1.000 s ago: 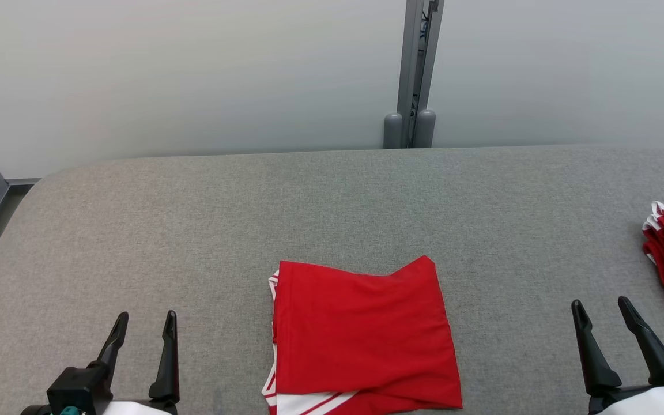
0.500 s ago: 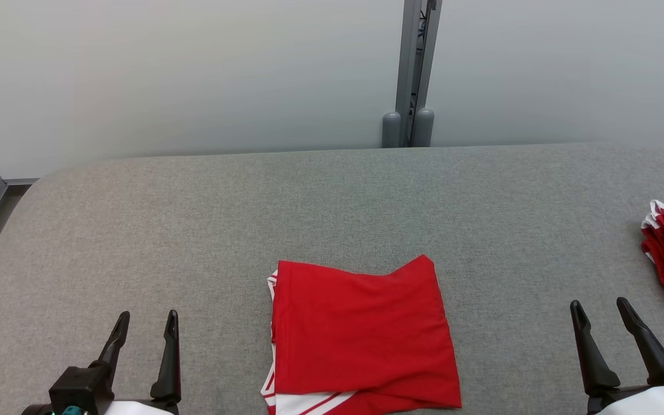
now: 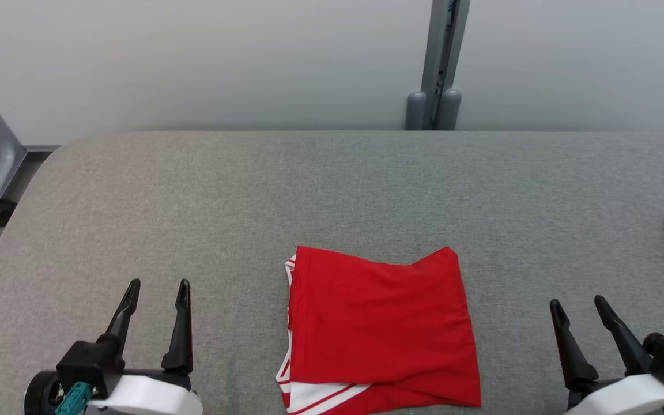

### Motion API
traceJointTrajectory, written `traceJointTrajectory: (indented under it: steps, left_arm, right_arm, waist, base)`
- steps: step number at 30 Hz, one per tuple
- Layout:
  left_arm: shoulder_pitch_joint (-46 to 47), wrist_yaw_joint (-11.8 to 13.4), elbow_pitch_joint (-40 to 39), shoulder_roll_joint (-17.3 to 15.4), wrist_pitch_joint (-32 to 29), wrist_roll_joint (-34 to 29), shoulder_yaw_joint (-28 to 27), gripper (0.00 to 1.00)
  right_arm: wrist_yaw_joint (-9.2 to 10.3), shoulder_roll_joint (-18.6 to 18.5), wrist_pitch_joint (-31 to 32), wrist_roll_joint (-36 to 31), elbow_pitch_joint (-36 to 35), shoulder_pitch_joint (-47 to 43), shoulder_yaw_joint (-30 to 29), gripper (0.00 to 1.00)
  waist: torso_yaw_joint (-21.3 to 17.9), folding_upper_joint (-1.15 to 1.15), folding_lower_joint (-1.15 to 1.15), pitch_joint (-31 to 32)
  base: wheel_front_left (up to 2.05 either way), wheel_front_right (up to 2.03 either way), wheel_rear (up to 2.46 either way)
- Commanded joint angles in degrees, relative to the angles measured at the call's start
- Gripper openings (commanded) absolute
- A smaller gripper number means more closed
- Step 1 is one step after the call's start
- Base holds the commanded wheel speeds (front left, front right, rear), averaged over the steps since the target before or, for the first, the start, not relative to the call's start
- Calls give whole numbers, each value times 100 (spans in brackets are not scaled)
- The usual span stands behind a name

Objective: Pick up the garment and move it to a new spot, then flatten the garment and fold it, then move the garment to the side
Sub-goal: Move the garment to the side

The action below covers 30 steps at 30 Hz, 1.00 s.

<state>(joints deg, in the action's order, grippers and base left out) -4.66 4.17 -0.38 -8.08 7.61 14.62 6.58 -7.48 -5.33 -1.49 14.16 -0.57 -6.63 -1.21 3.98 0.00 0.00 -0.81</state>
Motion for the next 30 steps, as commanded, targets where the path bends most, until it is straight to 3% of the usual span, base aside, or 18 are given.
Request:
traceJointTrajectory:
  steps: [1, 11, 16, 17, 18, 23, 30]
  left_arm:
    - [190, -1, -16, 10, 48, -36, 19, 100]
    - [761, -124, 422, 211, 380, 83, 248, 100]
    - [913, -142, 610, 253, 535, 141, 267, 100]
    - [924, -148, 632, 260, 549, 149, 270, 100]
    - [932, -151, 657, 264, 569, 147, 265, 100]
    - [947, -143, 713, 220, 646, 130, 225, 100]
    - [845, -108, 594, 127, 679, 59, 208, 100]
  right_arm:
    - [-2, -47, -14, 58, 110, 161, 71, 100]
    - [-3, -215, -95, 521, 1899, 978, 988, 100]
    - [-3, -180, -26, 739, 2681, 1165, 1216, 100]
    - [-3, -178, -28, 801, 2791, 1203, 1267, 58]
    - [-2, -172, -14, 858, 2907, 1233, 1314, 0]
    - [-2, -313, -135, 981, 3089, 1446, 1552, 0]
    - [0, -648, -337, 864, 2852, 1638, 1804, 0]
  waist:
    - [225, 0, 0, -231]
    - [967, 0, 0, -620]
    - [1149, 0, 0, -673]
    - [1159, 0, 0, -682]
    - [1163, 0, 0, -688]
    - [1030, 0, 0, -681]
    - [483, 0, 0, -646]
  base:
    - [0, 0, 0]
    - [0, 0, 0]
    - [0, 0, 0]
    - [0, 0, 0]
    - [0, 0, 0]
    - [0, 0, 0]
    - [0, 0, 0]
